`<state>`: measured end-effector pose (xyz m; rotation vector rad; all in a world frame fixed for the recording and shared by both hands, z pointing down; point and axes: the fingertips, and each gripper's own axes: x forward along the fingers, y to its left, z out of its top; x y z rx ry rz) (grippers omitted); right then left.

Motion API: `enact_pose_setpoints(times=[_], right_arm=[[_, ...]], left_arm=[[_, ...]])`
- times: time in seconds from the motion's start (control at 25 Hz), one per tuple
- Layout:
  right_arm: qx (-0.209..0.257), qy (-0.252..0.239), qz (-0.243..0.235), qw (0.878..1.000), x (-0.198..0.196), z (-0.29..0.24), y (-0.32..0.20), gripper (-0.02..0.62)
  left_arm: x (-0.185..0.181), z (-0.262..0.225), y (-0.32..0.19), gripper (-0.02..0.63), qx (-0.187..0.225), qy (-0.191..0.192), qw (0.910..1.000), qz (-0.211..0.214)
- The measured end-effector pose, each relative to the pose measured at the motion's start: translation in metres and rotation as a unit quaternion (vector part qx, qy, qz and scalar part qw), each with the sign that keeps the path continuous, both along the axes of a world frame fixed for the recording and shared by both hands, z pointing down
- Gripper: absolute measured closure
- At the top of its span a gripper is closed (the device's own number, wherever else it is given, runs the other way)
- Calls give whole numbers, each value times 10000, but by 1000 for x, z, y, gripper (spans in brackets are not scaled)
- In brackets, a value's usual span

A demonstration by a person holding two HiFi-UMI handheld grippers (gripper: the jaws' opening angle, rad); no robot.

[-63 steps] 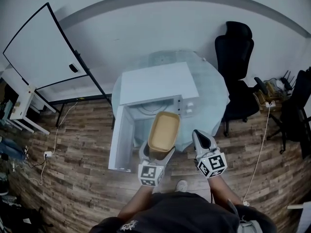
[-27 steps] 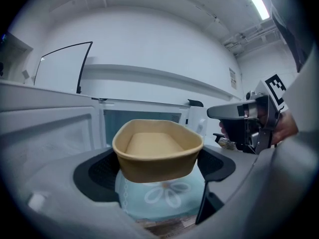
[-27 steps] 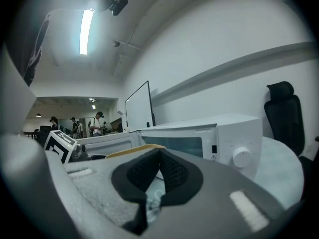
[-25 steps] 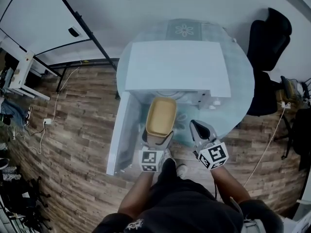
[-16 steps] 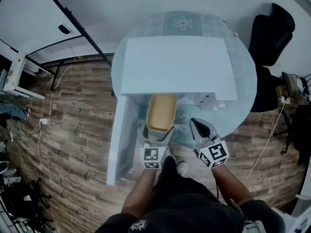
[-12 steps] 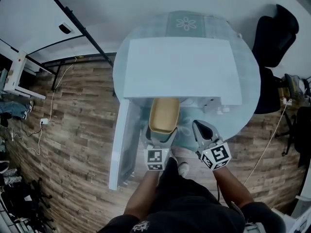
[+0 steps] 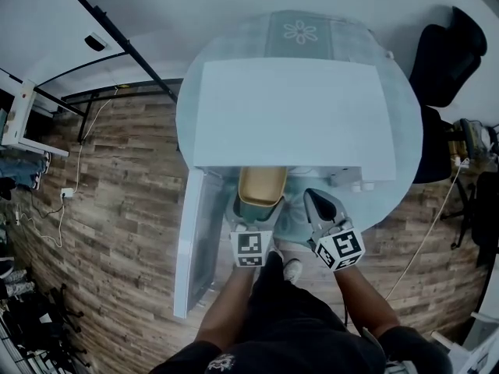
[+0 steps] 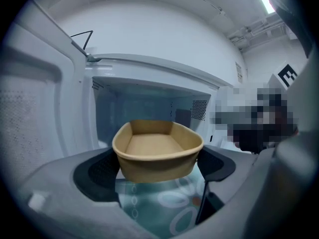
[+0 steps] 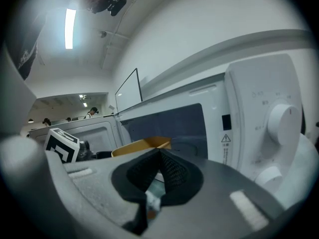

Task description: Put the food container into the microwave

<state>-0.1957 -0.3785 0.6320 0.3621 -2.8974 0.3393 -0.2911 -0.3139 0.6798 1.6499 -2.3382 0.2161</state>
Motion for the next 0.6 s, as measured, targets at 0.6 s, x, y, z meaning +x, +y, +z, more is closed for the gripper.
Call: enact_pose_setpoints(times=[0.6], right_arm=[[-82, 207, -17, 9998, -19, 22, -13, 594]], left_arm=[[-33, 23, -42, 110, -40, 78, 9998, -164]])
